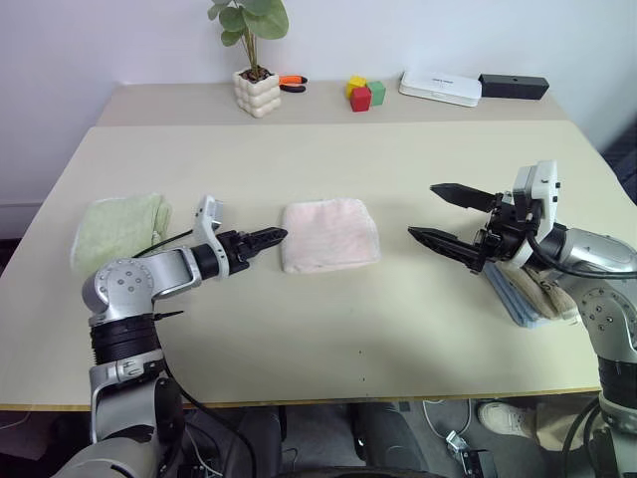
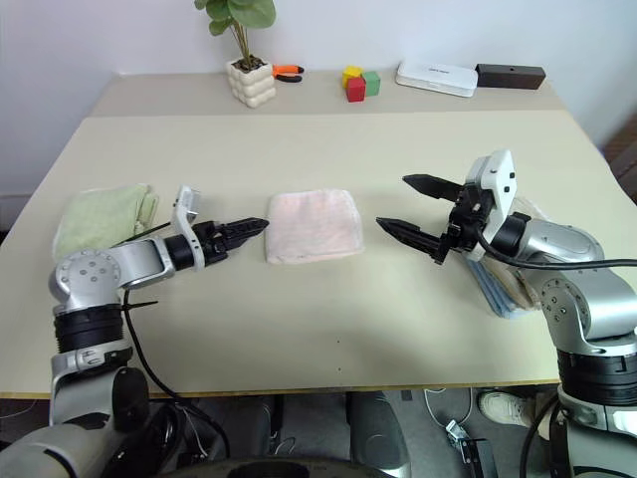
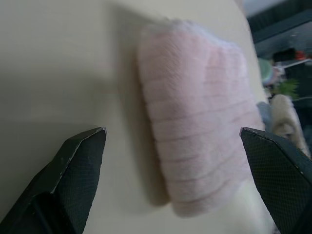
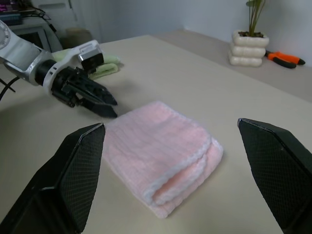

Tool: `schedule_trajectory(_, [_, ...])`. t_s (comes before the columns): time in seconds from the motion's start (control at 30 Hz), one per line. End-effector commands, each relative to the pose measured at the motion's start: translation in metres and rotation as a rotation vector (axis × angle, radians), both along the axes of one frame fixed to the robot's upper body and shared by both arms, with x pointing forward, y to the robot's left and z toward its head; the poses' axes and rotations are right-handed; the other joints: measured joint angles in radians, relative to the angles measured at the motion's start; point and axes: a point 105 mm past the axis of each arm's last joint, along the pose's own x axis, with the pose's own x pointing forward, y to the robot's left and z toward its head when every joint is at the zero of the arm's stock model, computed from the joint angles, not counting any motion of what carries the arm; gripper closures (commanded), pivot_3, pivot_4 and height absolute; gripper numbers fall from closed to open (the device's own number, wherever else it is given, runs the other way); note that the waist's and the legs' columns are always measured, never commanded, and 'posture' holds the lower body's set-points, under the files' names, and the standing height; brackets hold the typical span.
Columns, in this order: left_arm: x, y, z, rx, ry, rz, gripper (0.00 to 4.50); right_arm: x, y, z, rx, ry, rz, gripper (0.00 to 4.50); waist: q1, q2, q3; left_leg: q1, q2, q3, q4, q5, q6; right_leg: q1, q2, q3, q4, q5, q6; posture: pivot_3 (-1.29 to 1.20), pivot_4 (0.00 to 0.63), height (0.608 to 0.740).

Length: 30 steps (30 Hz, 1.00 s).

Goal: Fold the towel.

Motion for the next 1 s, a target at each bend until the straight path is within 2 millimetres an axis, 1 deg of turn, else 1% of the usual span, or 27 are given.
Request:
schedule_trajectory(0.03, [-0.007,-0.026,-0.013,-0.034,0.089,-0.098,0.00,-0.005,0.002,0.016,-0.020,-0.073,-0.001,0.07,0.005,0.000,0.000,0.000,0.000,0.000,0.000,0.000,0.000,0.000,0.000,0.000,0.000,0.000,0.000,0.00,0.150,0.740])
schedule_trajectory(0.17, [0.000,-0.048,-0.020,-0.072,0.128,-0.097,0.00,-0.007,0.003,0.022,-0.035,-0.091,-0.001,0.07,0.023,0.000,0.000,0.000,0.000,0.000,0.000,0.000,0.000,0.001,0.000,0.000,0.000,0.000,0.000,0.00,0.150,0.740])
schedule_trajectory(0.27, [0.000,-0.062,-0.025,-0.098,0.158,-0.120,0.00,-0.014,0.005,0.025,-0.032,-0.066,0.037,0.07,0.028,0.000,-0.001,0.000,-0.001,0.000,0.001,0.000,0.000,0.001,-0.001,0.000,-0.001,0.000,0.000,0.00,0.150,0.740])
schedule_trajectory(0.3, [0.000,-0.068,-0.026,-0.123,0.168,-0.127,0.25,-0.016,0.004,0.025,-0.036,-0.058,0.042,0.02,0.028,0.000,-0.001,0.000,-0.001,0.000,0.001,0.000,0.000,0.002,-0.001,0.000,-0.001,0.000,0.000,0.00,0.150,0.740])
schedule_trajectory(0.33, [-0.001,-0.073,-0.026,-0.140,0.173,-0.140,0.54,-0.018,0.003,0.024,-0.043,-0.050,0.046,0.00,0.028,0.000,-0.001,0.000,-0.001,0.000,0.001,0.000,0.000,0.002,-0.001,0.000,-0.002,0.000,0.000,0.00,0.150,0.740])
schedule_trajectory(0.4, [-0.002,-0.081,-0.024,-0.166,0.182,-0.149,1.32,-0.020,0.002,0.022,-0.055,-0.037,0.046,0.00,0.029,0.000,-0.001,0.000,-0.001,0.000,0.001,0.000,0.000,0.002,-0.001,0.000,-0.002,0.000,0.000,0.00,0.150,0.740])
schedule_trajectory(0.57, [0.002,-0.088,-0.021,-0.195,0.186,-0.124,3.92,-0.026,0.002,0.014,-0.071,-0.004,0.060,0.00,0.023,0.000,-0.001,0.000,-0.001,0.000,0.000,0.000,0.000,0.002,-0.001,0.000,-0.003,0.000,0.000,0.00,0.150,0.740])
schedule_trajectory(0.6, [0.004,-0.088,-0.020,-0.207,0.185,-0.112,4.36,-0.026,0.001,0.013,-0.076,-0.002,0.055,0.00,0.022,0.000,-0.001,0.001,-0.001,0.000,0.000,0.000,0.000,0.002,-0.001,0.000,-0.002,0.000,0.001,0.00,0.150,0.740])
schedule_trajectory(0.63, [0.005,-0.089,-0.017,-0.223,0.179,-0.108,4.48,-0.026,0.000,0.011,-0.080,-0.001,0.051,0.00,0.021,0.000,-0.001,0.001,-0.001,0.000,0.000,0.000,0.000,0.003,-0.001,0.000,-0.002,0.000,0.001,0.00,0.150,0.740])
schedule_trajectory(0.77, [0.012,-0.085,0.001,-0.236,0.083,-0.069,4.48,-0.024,0.000,0.006,-0.089,-0.003,0.043,0.00,0.020,-0.001,0.000,0.001,-0.001,0.000,0.001,0.000,0.000,0.003,-0.001,0.000,-0.002,0.000,0.001,0.00,0.150,0.740])
schedule_trajectory(0.83, [0.025,-0.074,0.007,-0.181,0.002,0.025,4.48,-0.022,0.002,0.005,-0.086,-0.005,0.045,0.00,0.019,-0.001,0.000,0.001,-0.001,0.000,0.001,0.000,0.000,0.003,-0.001,0.000,-0.002,0.000,0.001,0.00,0.150,0.740])
schedule_trajectory(0.9, [0.034,-0.062,0.014,-0.173,-0.038,0.099,4.48,-0.018,0.003,0.004,-0.082,-0.010,0.045,0.00,0.017,-0.001,0.000,0.000,-0.001,0.000,0.000,0.000,-0.001,0.002,-0.001,0.000,-0.002,0.000,0.001,0.00,0.150,0.740])
schedule_trajectory(0.97, [0.039,-0.049,0.027,-0.126,-0.141,0.149,4.48,-0.015,0.004,0.002,-0.086,-0.016,0.046,0.00,0.013,-0.002,0.000,0.000,-0.001,0.000,0.000,0.001,-0.001,0.002,0.000,0.000,-0.002,0.000,0.001,0.00,0.150,0.740])
schedule_trajectory(1.0, [0.040,-0.042,0.040,-0.113,-0.226,0.177,4.48,-0.013,0.004,0.001,-0.082,-0.014,0.049,0.00,0.012,-0.002,0.001,0.000,-0.001,0.000,0.000,0.001,-0.001,0.001,0.000,0.000,-0.002,0.000,0.001,0.00,0.150,0.740])
